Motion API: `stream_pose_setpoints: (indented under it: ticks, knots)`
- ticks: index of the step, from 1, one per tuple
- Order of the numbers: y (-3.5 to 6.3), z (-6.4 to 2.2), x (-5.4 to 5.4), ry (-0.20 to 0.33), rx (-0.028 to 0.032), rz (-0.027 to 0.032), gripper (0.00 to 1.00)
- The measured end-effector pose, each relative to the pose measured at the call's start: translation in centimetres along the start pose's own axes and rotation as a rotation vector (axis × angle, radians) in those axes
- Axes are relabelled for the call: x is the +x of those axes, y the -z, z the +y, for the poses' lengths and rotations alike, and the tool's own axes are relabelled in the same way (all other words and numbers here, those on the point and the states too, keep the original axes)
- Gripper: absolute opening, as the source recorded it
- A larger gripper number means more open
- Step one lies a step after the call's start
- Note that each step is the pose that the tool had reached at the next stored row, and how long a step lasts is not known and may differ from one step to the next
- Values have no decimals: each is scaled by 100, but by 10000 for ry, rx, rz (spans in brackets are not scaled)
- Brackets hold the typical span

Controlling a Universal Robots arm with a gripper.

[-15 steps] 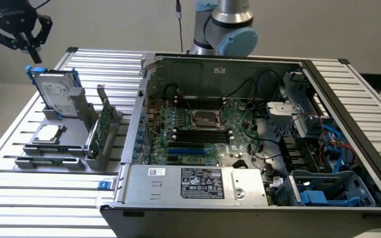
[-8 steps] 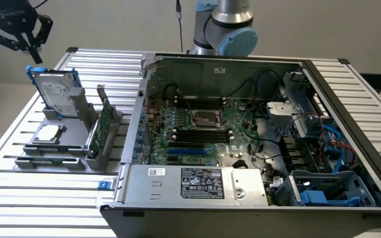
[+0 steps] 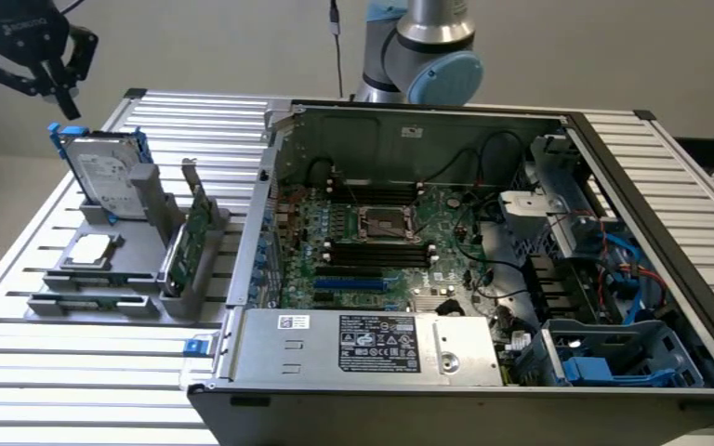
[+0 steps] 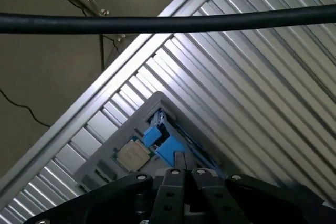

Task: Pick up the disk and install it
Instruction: 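Pick up the disk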

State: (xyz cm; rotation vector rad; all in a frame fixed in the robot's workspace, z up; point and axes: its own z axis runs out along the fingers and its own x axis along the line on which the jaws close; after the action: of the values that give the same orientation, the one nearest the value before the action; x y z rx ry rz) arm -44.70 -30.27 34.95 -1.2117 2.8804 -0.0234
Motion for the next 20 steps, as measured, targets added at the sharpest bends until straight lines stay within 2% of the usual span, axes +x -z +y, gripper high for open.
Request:
stream_pose_setpoints:
  ticks: [8, 20]
  knots:
    - [1, 2, 1, 1457, 74, 63, 11]
    - [1, 8, 7, 3643, 245, 222, 11]
